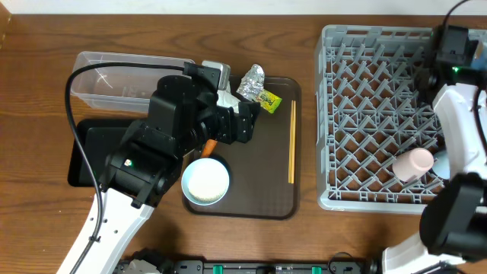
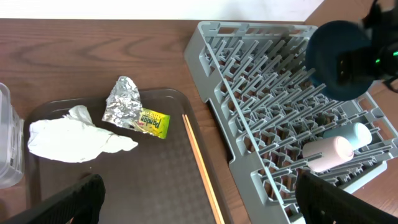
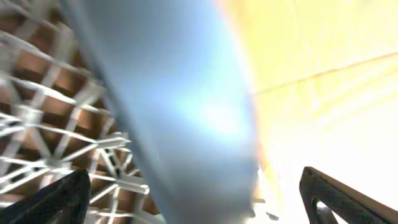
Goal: Sort waste into correct bins and load items into the dishwasher rack
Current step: 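Grasp the white rice bowl with the left gripper and tilt it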
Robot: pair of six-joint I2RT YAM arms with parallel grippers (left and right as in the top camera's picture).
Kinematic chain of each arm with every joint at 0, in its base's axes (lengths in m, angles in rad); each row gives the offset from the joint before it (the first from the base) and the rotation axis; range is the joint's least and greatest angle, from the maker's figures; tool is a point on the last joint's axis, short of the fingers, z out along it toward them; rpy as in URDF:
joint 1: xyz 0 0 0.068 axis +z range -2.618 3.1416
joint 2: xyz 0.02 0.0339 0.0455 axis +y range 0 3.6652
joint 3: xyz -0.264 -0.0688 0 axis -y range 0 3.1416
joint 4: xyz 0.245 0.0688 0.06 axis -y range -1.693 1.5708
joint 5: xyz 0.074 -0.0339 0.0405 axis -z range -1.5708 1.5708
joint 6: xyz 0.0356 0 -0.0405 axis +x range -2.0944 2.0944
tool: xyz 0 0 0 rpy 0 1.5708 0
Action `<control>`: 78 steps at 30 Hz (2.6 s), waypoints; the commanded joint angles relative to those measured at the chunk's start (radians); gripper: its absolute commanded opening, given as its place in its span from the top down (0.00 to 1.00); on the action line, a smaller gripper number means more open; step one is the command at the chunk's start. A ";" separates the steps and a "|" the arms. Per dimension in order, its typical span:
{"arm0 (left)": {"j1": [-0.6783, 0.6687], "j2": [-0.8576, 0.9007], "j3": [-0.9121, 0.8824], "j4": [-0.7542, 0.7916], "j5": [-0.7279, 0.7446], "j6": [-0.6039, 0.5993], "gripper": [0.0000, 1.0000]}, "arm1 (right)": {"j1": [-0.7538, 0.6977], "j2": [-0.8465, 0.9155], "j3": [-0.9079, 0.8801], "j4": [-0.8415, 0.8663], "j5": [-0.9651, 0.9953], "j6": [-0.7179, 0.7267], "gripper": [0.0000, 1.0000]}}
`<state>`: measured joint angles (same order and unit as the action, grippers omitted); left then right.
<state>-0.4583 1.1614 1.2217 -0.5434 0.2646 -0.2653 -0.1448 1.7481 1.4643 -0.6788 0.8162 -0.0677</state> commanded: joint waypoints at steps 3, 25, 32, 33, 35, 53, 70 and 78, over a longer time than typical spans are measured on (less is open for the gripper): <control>-0.001 -0.012 0.023 -0.011 0.016 -0.005 0.02 | 0.071 -0.104 0.002 -0.018 -0.013 0.023 0.01; 0.024 -0.025 0.023 -0.174 -0.068 0.069 0.02 | 0.172 -0.266 0.002 -0.278 -0.792 0.186 0.01; 0.056 -0.014 0.021 -0.340 -0.152 0.013 0.01 | 0.172 -0.266 0.002 -0.327 -1.161 0.156 0.01; 0.056 -0.007 0.016 -0.365 -0.168 0.003 0.03 | 0.172 -0.266 0.002 -0.327 -1.183 0.156 0.01; 0.056 0.014 -0.003 -0.418 -0.219 -0.026 0.04 | 0.172 -0.266 0.002 -0.327 -1.199 0.157 0.01; -0.151 0.360 -0.165 -0.460 -0.222 -0.110 0.45 | 0.172 -0.266 0.002 -0.327 -1.198 0.157 0.01; -0.245 0.547 -0.272 -0.270 -0.232 -0.090 0.69 | 0.172 -0.266 0.002 -0.324 -1.198 0.157 0.01; -0.245 0.565 -0.272 -0.256 -0.231 -0.076 0.94 | 0.172 -0.266 0.002 -0.326 -1.198 0.158 0.01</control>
<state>-0.7033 1.7187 0.9562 -0.7933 0.0444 -0.3508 0.0177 1.4979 1.4639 -1.0054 -0.3679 0.0956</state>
